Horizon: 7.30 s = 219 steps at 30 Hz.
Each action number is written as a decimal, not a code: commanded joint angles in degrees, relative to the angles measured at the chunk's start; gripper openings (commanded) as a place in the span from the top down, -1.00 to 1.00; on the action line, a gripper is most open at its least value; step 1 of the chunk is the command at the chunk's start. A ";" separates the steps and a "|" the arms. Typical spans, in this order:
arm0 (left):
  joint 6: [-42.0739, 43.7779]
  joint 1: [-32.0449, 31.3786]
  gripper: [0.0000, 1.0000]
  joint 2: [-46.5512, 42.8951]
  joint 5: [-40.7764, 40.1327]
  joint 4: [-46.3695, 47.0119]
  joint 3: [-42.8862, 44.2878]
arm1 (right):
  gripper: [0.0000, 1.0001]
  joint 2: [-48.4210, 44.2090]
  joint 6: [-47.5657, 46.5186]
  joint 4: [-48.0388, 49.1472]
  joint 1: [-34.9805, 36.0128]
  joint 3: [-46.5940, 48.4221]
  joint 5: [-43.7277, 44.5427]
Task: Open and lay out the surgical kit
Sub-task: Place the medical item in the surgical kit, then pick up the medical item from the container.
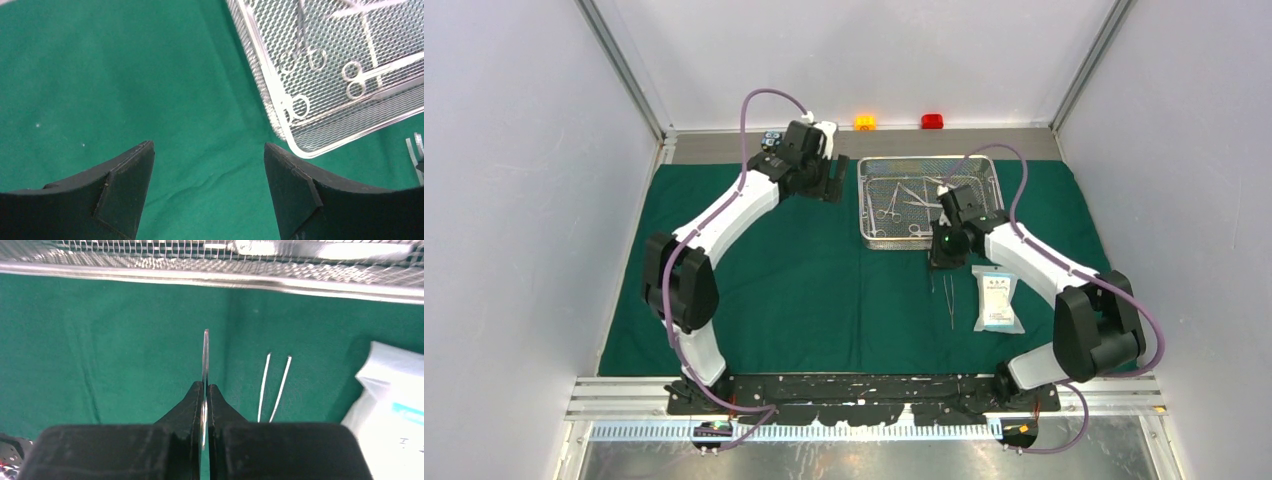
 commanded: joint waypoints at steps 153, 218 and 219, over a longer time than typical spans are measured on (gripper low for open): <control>5.75 3.44 -0.98 -18.45 -6.20 13.05 -20.60 | 0.05 -8.41 12.40 15.89 8.92 -12.96 -2.63; 15.76 3.48 -0.98 -11.28 10.33 4.28 -10.66 | 0.04 56.57 -59.67 -15.32 -9.35 72.81 5.96; 15.87 3.49 -0.98 -11.01 10.16 4.29 -10.31 | 0.05 56.83 -59.96 -15.61 -9.43 73.21 4.99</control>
